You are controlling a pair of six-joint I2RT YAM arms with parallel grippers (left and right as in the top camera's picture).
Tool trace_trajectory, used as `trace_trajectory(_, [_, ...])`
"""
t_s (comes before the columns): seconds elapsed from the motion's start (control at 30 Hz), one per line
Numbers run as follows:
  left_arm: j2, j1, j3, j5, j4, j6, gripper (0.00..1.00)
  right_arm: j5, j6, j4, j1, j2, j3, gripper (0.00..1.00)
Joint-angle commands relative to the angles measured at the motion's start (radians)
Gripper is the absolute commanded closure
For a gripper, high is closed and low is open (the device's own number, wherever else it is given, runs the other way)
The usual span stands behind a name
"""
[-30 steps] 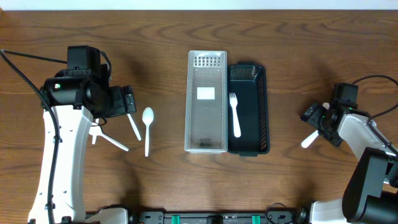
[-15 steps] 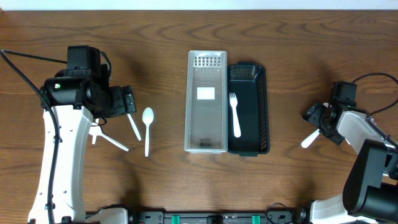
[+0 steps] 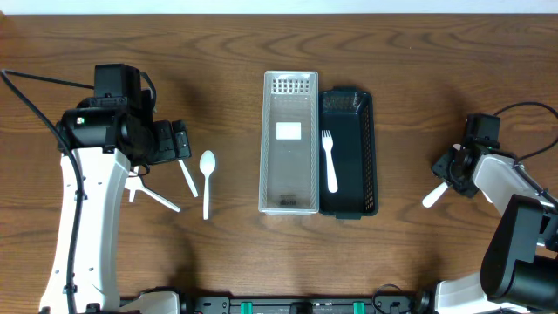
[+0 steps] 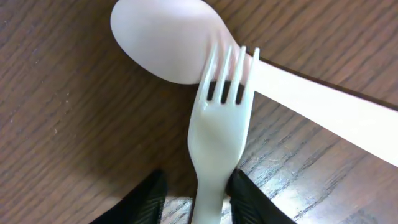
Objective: Pack container
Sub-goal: 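Return the right gripper to the right and grasp another white fork, then place the second fork in the dark green basket beside the first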
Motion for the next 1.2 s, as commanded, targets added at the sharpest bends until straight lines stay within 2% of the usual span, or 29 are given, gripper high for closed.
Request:
trace_trajectory(0.0, [0.000,0.004,0.018,-0.011,-0.004,0.010,0.02,-0.061,0.006,-0.022,-0.004,0.061,-0.046,0.71])
trace_trajectory(0.27, [0.000,0.004,0.018,-0.011,-0.004,0.010,0.02,-0.074,0.006,-0.032,-0.004,0.054,-0.041,0.99])
trace_trajectory(0.43, [0.000,0.004,0.018,-0.011,-0.004,0.010,0.02,-0.113,-0.018,-0.100,-0.003,0.019,0.009,0.99])
trace_trajectory(0.6, [0.000,0.004,0.018,-0.011,-0.004,0.010,0.02,-0.126,-0.101,-0.208,0.033,-0.063,0.150,0.99])
trace_trajectory(0.73, [0.000,0.004,0.018,-0.012,-0.004,0.010,0.02,-0.156,-0.190,-0.316,0.130,-0.135,0.330,0.99])
trace_trajectory(0.9, [0.000,0.004,0.018,-0.012,-0.004,0.010,0.02,-0.155,-0.222,-0.405,0.306,-0.163,0.500,0.99])
trace_trajectory(1.17, [0.000,0.004,0.018,-0.011,-0.004,0.010,0.02,-0.154,-0.199,-0.378,0.521,-0.093,0.515,0.99])
